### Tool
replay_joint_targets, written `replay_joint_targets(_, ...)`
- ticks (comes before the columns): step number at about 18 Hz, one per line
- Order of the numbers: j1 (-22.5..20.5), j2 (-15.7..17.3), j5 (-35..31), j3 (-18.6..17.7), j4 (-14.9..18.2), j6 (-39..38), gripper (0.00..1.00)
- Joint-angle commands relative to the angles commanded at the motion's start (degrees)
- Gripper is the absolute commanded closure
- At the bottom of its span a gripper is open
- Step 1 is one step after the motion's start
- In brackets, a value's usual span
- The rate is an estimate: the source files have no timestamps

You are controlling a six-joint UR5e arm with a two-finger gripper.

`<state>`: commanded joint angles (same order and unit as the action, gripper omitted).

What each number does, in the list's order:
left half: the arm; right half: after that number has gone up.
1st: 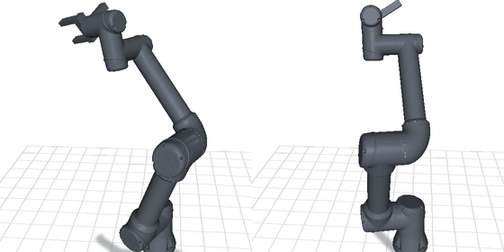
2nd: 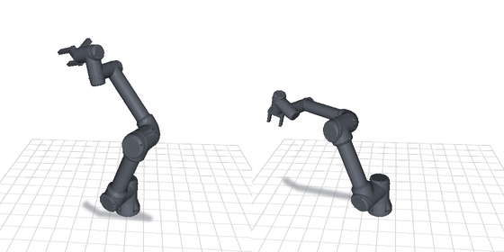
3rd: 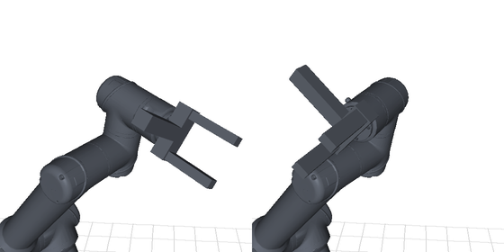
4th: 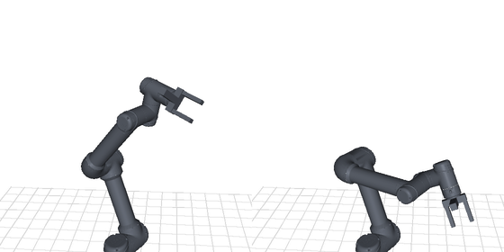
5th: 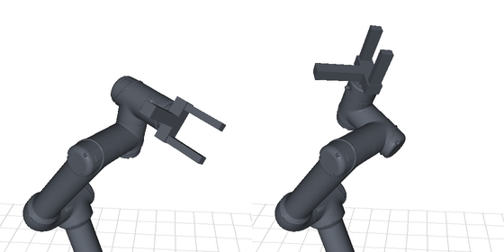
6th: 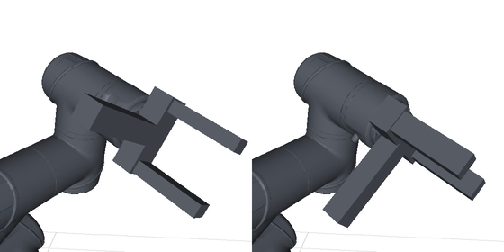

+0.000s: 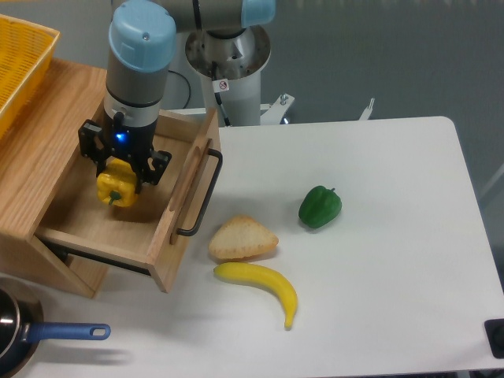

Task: Place the yellow pepper in the top drawer
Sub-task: 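Lower the yellow pepper down onto the drawer floor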

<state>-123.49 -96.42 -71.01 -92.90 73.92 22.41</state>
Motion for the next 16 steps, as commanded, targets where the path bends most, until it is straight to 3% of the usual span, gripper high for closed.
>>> replay_joint_targets(16, 1.14, -0.18, -2.55, -1.41, -0.97, 0.96, 0.58)
